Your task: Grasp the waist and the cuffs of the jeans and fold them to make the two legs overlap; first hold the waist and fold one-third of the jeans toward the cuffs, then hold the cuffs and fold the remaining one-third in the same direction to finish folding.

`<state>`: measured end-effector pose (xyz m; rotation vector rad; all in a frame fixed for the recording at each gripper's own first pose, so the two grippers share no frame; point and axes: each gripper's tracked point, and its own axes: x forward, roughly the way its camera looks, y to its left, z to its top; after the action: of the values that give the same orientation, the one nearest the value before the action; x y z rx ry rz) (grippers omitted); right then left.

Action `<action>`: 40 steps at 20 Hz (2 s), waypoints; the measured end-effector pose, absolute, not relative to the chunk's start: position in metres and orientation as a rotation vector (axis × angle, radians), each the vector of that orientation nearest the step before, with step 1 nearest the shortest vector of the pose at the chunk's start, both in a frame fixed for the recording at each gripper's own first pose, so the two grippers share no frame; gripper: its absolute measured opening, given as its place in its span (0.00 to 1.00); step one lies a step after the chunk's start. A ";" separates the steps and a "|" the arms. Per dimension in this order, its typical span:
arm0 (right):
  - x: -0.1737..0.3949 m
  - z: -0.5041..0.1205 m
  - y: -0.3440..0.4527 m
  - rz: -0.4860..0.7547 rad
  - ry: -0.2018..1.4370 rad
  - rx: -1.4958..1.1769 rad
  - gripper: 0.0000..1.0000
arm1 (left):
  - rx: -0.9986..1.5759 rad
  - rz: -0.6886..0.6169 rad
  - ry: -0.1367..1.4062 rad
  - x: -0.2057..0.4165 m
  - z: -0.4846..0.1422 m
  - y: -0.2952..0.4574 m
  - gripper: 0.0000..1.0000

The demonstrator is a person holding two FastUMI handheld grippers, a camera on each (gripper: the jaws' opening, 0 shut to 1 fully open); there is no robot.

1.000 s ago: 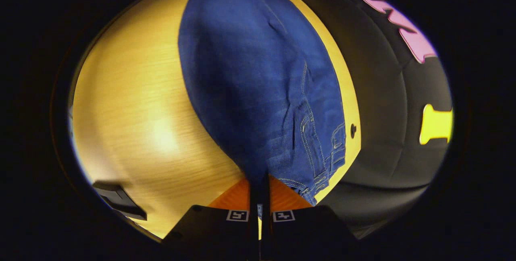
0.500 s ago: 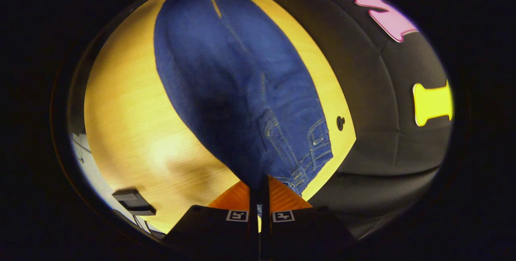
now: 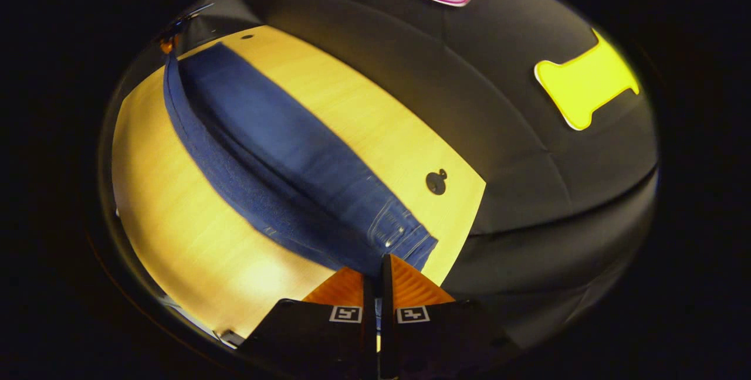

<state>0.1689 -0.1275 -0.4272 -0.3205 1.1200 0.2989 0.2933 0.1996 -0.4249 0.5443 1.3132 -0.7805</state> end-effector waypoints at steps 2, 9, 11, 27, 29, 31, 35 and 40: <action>0.203 -0.459 -0.122 0.239 1.167 -0.229 0.06 | 0.492 -0.670 1.323 0.327 -0.444 0.191 0.06; 0.229 -0.566 -0.112 0.154 1.305 -0.195 0.07 | 0.614 -0.403 1.277 0.385 -0.511 0.191 0.41; 0.234 -0.569 -0.114 0.137 1.301 -0.184 0.18 | 0.661 -0.378 1.213 0.402 -0.502 0.195 0.59; 0.198 -0.523 -0.169 -0.319 0.930 0.539 0.96 | 0.139 -0.329 0.490 0.403 -0.302 0.083 0.98; 0.175 -0.547 -0.178 -0.451 0.920 0.688 0.99 | 0.072 -0.360 0.446 0.377 -0.271 0.056 0.98; 0.159 -0.564 -0.181 -0.576 0.877 0.897 0.98 | 0.038 -0.398 0.427 0.349 -0.245 0.024 0.98; 0.138 -0.603 -0.166 -0.631 0.908 1.140 0.98 | 0.081 -0.464 0.437 0.317 -0.238 -0.018 0.98; 0.148 -0.611 -0.180 -0.698 0.819 1.229 0.92 | 0.040 -0.460 0.447 0.306 -0.236 -0.038 0.98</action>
<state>0.1477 -0.1801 -0.6106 1.2287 0.8191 -0.6975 0.3058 -0.0377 -0.2364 0.0401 0.4469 -0.4602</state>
